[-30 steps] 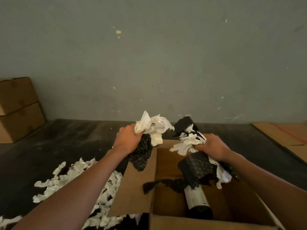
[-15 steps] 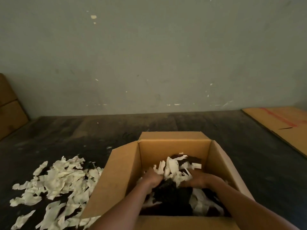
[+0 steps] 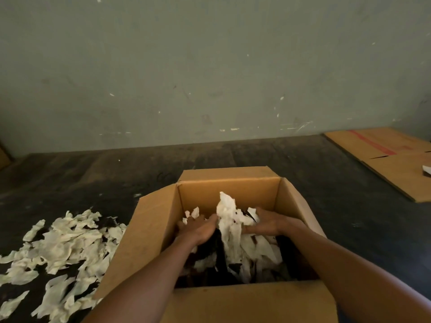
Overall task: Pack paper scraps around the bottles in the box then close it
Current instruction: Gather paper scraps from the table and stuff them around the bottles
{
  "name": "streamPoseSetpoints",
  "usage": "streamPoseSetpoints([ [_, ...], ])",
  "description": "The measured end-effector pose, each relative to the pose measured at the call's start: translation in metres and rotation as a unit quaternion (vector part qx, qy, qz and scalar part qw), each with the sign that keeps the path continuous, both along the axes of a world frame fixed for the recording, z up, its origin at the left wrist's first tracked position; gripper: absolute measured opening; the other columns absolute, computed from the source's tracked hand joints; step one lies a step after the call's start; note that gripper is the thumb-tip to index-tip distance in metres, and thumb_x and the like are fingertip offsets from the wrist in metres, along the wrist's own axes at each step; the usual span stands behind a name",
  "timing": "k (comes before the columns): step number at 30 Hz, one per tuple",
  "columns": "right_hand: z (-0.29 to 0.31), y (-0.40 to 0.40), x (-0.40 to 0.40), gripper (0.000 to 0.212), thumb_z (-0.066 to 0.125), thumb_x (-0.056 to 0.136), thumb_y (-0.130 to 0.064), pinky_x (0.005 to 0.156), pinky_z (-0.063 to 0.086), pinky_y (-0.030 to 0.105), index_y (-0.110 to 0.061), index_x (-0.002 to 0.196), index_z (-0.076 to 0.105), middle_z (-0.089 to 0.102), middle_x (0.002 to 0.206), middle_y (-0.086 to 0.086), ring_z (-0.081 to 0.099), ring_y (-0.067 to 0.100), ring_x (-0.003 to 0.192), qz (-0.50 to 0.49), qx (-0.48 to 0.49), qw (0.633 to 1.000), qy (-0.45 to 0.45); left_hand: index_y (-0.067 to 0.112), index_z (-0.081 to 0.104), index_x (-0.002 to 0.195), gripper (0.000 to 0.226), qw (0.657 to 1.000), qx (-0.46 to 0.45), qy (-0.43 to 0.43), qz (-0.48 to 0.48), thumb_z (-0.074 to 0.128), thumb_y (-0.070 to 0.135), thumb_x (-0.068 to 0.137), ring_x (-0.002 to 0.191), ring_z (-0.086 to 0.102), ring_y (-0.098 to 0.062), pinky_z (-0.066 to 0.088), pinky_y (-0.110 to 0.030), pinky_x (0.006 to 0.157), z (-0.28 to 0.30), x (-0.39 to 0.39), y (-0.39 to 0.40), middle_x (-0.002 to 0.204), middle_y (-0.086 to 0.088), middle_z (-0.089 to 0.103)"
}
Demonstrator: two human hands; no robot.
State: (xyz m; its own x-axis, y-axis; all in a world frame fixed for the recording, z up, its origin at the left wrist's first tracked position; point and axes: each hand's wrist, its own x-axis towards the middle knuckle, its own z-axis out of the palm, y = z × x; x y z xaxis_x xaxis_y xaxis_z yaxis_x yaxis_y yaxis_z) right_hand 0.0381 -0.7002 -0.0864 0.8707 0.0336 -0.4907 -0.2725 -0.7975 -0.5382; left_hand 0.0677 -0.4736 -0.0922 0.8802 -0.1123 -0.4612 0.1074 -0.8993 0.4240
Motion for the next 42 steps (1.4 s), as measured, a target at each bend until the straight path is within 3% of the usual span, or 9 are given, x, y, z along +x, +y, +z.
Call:
streamPoseSetpoints([
  [5,0.029,-0.002,0.001,0.105,0.078,0.078,-0.042,0.112,0.033,0.045,-0.034,0.154,0.006,0.015,0.157,0.014,0.030,0.035,0.140,-0.020,0.002,0.996,-0.084,0.033,0.038,0.143,0.056,0.998,-0.002,-0.065,-0.023,0.039,0.044,0.088,0.137,0.026,-0.040,0.025,-0.052,0.111,0.009,0.006,0.001,0.153,-0.005,0.034],
  [9,0.030,-0.001,0.003,0.080,0.058,0.086,-0.058,0.114,0.029,0.053,-0.036,0.152,0.017,0.022,0.156,0.011,0.027,0.038,0.141,-0.016,-0.089,0.987,-0.131,0.036,0.027,0.148,0.060,0.991,-0.006,-0.113,-0.067,0.046,0.049,0.093,0.143,0.012,-0.043,0.020,-0.056,0.115,0.010,0.003,0.002,0.160,0.003,0.015],
  [13,0.007,0.002,-0.016,0.077,0.050,0.094,-0.049,0.116,0.020,0.059,-0.043,0.152,0.000,0.002,0.164,0.006,0.007,0.040,0.147,0.075,-0.118,0.990,0.020,0.032,0.022,0.152,0.079,0.988,-0.037,0.022,-0.149,0.056,0.060,0.087,0.144,0.027,-0.028,0.030,-0.042,0.114,-0.007,-0.011,0.007,0.162,0.000,0.018],
  [17,-0.032,0.002,-0.039,0.077,0.053,0.096,-0.029,0.109,0.036,0.049,-0.042,0.153,0.003,0.026,0.159,0.008,0.038,0.032,0.137,0.164,-0.184,0.956,0.158,0.025,0.039,0.146,0.068,0.954,0.138,0.136,-0.230,0.058,0.053,0.087,0.135,0.042,-0.025,0.035,-0.040,0.109,-0.029,-0.031,0.013,0.151,-0.003,0.042],
  [25,0.012,0.001,-0.010,0.041,0.053,0.093,-0.038,0.097,0.046,0.045,-0.026,0.132,0.047,0.046,0.137,0.007,0.049,0.029,0.121,0.090,-0.237,0.959,-0.125,0.021,0.026,0.148,0.066,0.942,0.240,-0.128,-0.194,0.058,0.024,0.090,0.132,0.034,-0.037,0.042,-0.048,0.099,0.006,-0.023,0.015,0.145,-0.014,0.032],
  [28,0.002,0.004,-0.015,0.032,0.053,0.095,-0.024,0.093,0.049,0.037,-0.022,0.127,0.058,0.056,0.131,0.004,0.055,0.022,0.115,0.189,-0.129,0.972,0.044,0.022,0.048,0.131,0.042,0.973,0.103,-0.030,-0.204,0.055,0.029,0.090,0.119,0.052,-0.027,0.047,-0.040,0.093,0.003,-0.016,0.016,0.136,-0.009,0.051],
  [31,-0.022,0.012,-0.032,0.044,0.050,0.096,-0.034,0.101,0.044,0.044,-0.020,0.138,0.051,0.053,0.136,0.008,0.053,0.027,0.122,0.269,-0.196,0.901,0.278,0.026,0.053,0.133,0.044,0.932,0.174,0.157,-0.277,0.052,0.039,0.092,0.124,0.050,-0.024,0.044,-0.038,0.099,-0.013,-0.024,0.019,0.142,-0.003,0.050],
  [37,0.002,0.003,-0.003,0.030,0.047,0.099,-0.018,0.088,0.046,0.035,-0.007,0.124,0.058,0.059,0.126,0.012,0.058,0.024,0.107,0.194,-0.235,0.950,0.065,0.013,0.055,0.133,0.046,0.914,0.265,0.137,-0.276,0.051,0.034,0.093,0.119,0.054,-0.027,0.044,-0.039,0.099,-0.017,0.000,0.011,0.136,-0.009,0.054],
  [42,-0.018,-0.013,0.034,0.049,0.049,0.095,-0.028,0.103,0.041,0.046,-0.021,0.142,0.037,0.039,0.145,0.011,0.045,0.032,0.128,0.100,-0.181,0.978,-0.018,0.022,0.046,0.134,0.040,0.983,0.077,-0.033,-0.161,0.046,0.033,0.096,0.120,0.051,-0.028,0.044,-0.038,0.097,-0.007,0.032,0.001,0.142,-0.008,0.046],
])
